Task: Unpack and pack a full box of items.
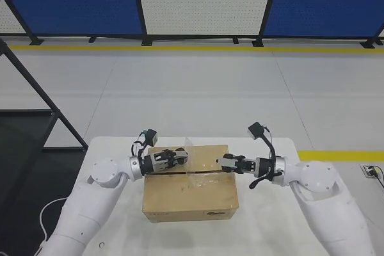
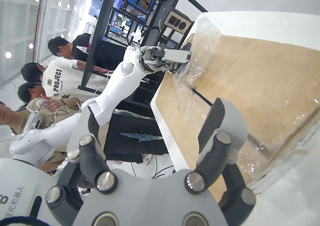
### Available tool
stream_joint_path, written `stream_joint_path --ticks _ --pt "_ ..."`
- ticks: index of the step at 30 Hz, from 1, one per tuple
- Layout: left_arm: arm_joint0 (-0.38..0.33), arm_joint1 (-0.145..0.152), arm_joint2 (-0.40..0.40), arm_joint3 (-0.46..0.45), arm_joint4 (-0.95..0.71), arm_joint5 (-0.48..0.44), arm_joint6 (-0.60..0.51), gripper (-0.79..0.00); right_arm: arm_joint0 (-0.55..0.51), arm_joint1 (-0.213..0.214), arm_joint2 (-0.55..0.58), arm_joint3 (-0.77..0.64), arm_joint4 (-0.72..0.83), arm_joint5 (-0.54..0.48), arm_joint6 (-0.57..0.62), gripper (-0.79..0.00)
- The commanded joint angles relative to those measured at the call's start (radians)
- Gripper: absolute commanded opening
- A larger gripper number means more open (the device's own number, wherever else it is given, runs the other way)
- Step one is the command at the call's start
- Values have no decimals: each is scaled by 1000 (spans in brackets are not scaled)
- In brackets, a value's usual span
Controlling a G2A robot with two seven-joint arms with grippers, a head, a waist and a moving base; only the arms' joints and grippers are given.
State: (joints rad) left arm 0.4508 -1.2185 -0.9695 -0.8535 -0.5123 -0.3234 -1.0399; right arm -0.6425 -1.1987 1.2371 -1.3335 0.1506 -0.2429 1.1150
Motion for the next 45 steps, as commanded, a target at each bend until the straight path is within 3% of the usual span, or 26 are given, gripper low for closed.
stream_joint_path --ticks 1,5,16,38,45 --pt "10 2 -11 -7 -13 -34 -17 -785 11 0 -3 33 25 26 8 0" --pt "27 4 -29 -21 -27 -80 -23 -785 39 -3 -24 91 41 66 19 0" --pt "67 10 -78 -95 -39 -151 6 -785 58 -3 -52 133 69 13 34 0" --pt "90 10 -111 -180 7 -146 67 -785 -20 26 15 66 116 -50 0 0" --pt "96 9 -120 -192 13 -149 87 -785 -29 35 15 50 149 -73 94 0"
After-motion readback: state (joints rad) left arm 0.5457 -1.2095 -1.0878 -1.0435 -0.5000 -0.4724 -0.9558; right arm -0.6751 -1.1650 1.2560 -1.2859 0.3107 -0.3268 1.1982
